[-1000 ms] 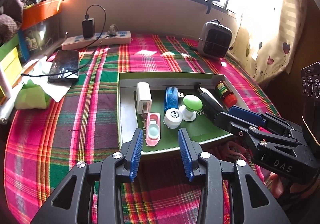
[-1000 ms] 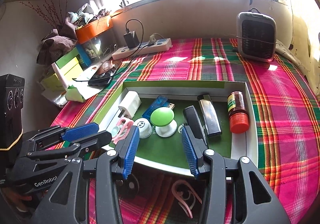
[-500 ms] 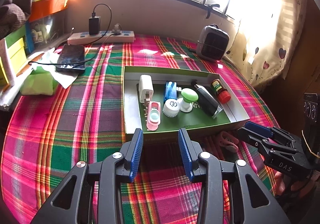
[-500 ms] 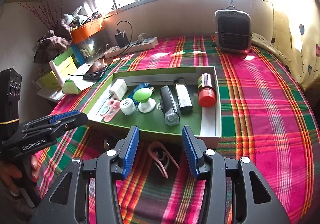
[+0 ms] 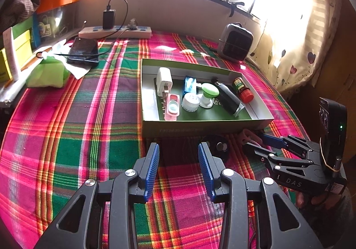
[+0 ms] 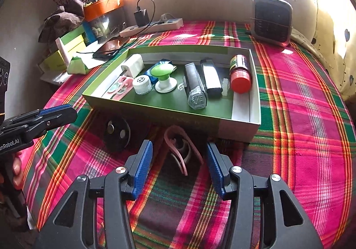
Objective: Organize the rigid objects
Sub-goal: 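Withdraw both open tools from the box toward the items in front of it, then close the right tool on the pink hook-shaped clip while the left tool moves to the black disc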
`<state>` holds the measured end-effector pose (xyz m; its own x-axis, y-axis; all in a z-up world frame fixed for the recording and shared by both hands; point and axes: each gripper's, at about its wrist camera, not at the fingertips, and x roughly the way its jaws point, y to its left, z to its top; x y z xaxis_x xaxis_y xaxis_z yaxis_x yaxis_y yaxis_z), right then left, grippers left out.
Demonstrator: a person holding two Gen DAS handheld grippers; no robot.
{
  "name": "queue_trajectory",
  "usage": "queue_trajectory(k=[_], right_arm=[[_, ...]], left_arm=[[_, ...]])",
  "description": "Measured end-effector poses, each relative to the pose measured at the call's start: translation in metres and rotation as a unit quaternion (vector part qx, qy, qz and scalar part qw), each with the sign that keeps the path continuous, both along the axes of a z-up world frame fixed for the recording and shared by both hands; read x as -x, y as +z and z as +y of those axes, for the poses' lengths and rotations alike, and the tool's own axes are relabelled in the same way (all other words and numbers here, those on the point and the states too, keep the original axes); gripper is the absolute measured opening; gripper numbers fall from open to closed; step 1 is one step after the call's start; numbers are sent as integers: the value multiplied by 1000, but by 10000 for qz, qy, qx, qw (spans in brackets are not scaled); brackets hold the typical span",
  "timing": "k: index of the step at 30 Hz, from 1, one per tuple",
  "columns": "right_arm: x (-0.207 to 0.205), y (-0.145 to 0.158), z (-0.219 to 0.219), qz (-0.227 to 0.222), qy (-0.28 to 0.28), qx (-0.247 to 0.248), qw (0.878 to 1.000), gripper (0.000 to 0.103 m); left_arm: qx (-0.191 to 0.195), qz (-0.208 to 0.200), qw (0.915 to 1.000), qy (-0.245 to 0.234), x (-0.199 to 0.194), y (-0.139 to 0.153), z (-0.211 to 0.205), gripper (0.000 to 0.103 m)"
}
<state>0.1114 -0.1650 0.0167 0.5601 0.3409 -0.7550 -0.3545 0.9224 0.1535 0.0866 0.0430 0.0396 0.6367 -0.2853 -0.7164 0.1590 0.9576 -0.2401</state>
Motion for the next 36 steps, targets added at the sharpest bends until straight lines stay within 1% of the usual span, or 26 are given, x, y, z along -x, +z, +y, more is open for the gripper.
queue_trajectory(k=[9,16,19,21,22,24,30,32,33,36], right_arm=[[-1,-4,13,20,197,193,9996,50],[-2,-4,13,24,210,168,9996,50],[-1,-4,16,-28,158,356,9992,45],[0,-4,16,-43,135,397,9991,37],[-1,-4,14,-37,107,376,9992,35],[-2,-4,10,-20,15,320,9995,27],[0,-4,3,21,-18,193,9998,25],[0,-3,2,23,-17,191,9998,25],[1,-3,1,27,-16,182,9998,25],[3,-3,-3,44,-38,137,9999,25]], left_arm=[[26,102,9999,-57,0,-5,-3,36],[51,234,9996,-128,-5,-11,-10,36],[44,292,9994,-172,-7,-14,-14,36],[41,308,9993,-189,-8,-15,-17,36],[40,323,9993,-195,-9,-16,-19,36],[60,348,9991,-213,-9,-17,-21,36],[82,418,9988,-253,-12,-20,-27,36],[126,461,9985,-261,-15,-22,-28,39],[124,472,9985,-252,-15,-22,-28,42],[112,497,9983,-271,-17,-24,-32,43]])
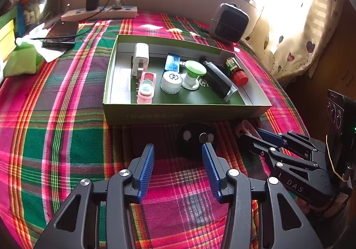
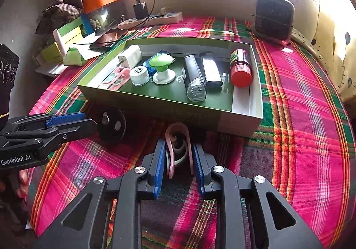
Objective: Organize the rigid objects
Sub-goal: 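Close the right tool on the pink hook-shaped clip while the left tool moves to the black disc, then close the left tool on the black round disc while the right tool holds the pink clip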
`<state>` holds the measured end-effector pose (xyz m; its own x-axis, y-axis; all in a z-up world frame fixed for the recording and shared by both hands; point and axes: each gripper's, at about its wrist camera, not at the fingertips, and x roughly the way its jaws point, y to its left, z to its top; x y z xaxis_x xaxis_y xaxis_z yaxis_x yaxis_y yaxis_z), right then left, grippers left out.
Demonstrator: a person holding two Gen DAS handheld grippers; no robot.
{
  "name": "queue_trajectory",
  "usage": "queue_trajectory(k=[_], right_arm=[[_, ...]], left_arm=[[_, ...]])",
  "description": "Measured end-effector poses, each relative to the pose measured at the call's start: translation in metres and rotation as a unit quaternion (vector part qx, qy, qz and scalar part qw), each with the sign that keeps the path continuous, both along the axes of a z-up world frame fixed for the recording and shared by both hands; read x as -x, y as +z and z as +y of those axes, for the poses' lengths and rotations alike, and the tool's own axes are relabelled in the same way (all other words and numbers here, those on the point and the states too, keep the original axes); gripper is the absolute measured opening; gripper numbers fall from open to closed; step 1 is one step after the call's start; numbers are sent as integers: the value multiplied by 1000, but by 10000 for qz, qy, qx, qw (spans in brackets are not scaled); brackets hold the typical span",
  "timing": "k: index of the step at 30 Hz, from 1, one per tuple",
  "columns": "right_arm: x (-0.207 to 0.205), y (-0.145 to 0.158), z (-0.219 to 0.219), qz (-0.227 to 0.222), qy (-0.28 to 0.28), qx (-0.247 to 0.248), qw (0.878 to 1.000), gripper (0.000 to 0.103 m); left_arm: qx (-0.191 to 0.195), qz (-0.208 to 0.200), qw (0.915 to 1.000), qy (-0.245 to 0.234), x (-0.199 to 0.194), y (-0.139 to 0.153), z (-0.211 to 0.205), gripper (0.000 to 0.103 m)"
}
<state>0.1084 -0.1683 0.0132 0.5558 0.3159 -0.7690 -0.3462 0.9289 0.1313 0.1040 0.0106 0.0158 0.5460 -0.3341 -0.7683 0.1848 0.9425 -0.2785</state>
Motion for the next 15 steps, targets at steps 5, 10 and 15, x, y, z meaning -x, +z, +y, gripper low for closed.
queue_trajectory(k=[5,10,15], right_arm=[[4,0,-7,34,-32,-83,10000,25],[6,0,-12,60,-28,-163,9998,25],[5,0,-15,86,-39,-245,9997,25]], left_arm=[[-15,23,10000,-70,-5,-2,-7,45],[-133,-2,9999,-71,-11,-4,-13,45],[-224,-16,9997,-94,-16,-3,-18,46]])
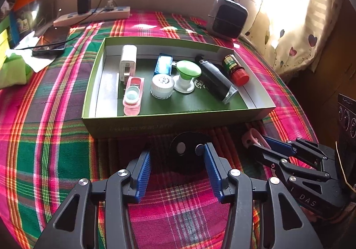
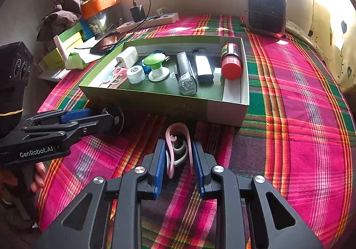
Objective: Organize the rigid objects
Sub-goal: 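Close the left tool on the black round disc while the right tool holds the pink clip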
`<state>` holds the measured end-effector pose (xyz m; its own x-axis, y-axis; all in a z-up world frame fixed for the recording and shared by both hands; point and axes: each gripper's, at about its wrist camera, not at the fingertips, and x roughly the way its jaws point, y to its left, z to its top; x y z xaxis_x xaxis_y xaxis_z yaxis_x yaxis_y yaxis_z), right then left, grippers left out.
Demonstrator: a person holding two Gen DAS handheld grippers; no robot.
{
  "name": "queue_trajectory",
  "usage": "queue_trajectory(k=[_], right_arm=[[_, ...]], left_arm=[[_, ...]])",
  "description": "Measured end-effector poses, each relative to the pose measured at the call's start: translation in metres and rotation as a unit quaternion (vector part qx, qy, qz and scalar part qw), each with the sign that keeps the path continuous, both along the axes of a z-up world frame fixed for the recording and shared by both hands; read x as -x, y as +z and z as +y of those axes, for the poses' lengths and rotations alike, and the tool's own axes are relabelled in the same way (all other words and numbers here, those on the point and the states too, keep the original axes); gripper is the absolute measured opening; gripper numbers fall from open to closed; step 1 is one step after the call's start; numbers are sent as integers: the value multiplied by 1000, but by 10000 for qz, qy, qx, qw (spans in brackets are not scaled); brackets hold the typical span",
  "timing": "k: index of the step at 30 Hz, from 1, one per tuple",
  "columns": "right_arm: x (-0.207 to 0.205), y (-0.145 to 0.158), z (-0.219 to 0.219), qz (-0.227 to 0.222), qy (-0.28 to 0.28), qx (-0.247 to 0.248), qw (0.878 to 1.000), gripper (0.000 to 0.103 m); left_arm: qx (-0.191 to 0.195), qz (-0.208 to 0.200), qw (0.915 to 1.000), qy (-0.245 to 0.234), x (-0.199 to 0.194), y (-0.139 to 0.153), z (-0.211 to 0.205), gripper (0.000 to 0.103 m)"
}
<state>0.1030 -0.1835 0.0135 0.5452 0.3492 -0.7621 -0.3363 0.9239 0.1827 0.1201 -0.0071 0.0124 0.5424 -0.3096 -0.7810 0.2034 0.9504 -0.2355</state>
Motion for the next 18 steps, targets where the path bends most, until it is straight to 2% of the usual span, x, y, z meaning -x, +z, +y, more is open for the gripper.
queue_trajectory(k=[6,14,16,18], right_arm=[[-1,0,-3,27,6,-91,10000,25],[-1,-1,-5,51,0,-168,9998,25],[-1,-1,-6,52,0,-172,9998,25],[-1,-1,-6,54,-1,-179,9998,25]], left_arm=[[-164,-71,9998,-76,-1,0,-8,46],[-184,-119,9997,-74,-3,-1,-12,45],[-171,-129,9997,-78,-3,-1,-12,43],[-161,-131,9997,-86,-3,-1,-12,36]])
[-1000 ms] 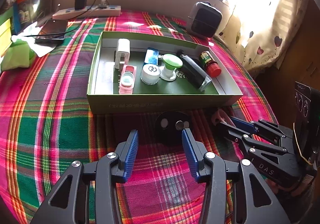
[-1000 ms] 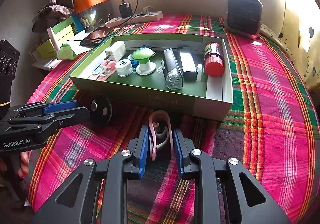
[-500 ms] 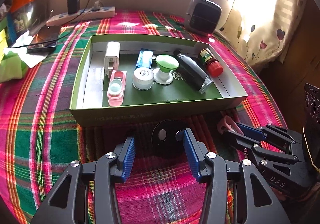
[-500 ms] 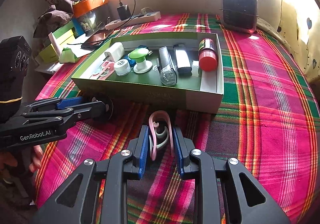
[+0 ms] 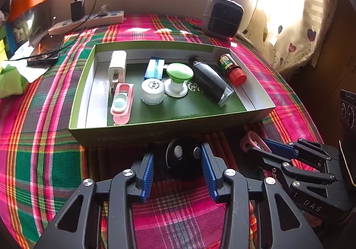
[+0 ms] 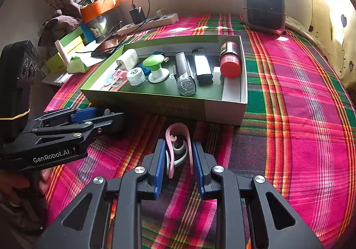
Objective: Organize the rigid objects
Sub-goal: 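Close the left tool on the black round disc while the right tool holds the pink clip, then carry the black disc with the left tool and pink clip with the right tool over the box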
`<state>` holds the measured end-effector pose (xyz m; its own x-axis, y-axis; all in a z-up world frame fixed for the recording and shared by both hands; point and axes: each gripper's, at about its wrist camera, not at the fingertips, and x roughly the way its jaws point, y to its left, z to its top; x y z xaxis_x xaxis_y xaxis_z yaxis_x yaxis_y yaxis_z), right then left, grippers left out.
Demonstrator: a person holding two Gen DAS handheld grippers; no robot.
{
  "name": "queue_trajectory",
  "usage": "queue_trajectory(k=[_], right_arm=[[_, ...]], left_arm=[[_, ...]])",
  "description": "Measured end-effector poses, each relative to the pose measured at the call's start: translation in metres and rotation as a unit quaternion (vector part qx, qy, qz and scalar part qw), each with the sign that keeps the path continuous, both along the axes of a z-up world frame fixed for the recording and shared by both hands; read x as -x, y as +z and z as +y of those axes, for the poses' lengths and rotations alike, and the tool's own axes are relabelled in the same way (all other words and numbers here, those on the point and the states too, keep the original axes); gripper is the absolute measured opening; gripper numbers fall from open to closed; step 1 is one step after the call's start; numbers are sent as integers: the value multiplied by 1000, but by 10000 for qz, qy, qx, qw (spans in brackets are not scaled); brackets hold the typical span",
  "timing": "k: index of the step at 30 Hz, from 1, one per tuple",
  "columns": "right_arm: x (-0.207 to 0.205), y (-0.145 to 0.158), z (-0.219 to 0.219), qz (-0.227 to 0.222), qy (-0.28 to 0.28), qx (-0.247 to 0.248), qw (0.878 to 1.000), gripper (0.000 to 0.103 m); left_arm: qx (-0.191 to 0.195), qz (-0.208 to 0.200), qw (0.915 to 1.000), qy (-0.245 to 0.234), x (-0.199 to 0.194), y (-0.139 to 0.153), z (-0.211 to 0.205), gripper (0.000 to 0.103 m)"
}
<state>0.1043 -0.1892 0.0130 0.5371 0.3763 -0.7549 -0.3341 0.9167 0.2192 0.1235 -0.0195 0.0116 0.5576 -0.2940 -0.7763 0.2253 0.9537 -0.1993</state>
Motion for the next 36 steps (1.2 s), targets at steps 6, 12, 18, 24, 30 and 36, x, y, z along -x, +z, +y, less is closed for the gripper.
queue_trajectory(k=[6,12,18,24,30,36], right_arm=[[0,0,0,3,-1,-7,10000,25],[0,1,1,-1,-2,4,10000,25],[0,0,1,-3,-3,17,10000,25],[0,1,1,-3,-3,17,10000,25],[1,2,2,-63,18,71,10000,25],[4,5,2,-121,0,91,9999,25]], left_arm=[[36,-31,10000,-53,1,0,-2,29],[49,-52,10000,-24,2,1,-1,28],[62,-62,10000,-22,3,1,0,28],[87,-98,9999,-18,5,4,1,28],[111,-150,9998,-23,7,7,2,28],[138,-206,9997,-8,10,12,3,28]])
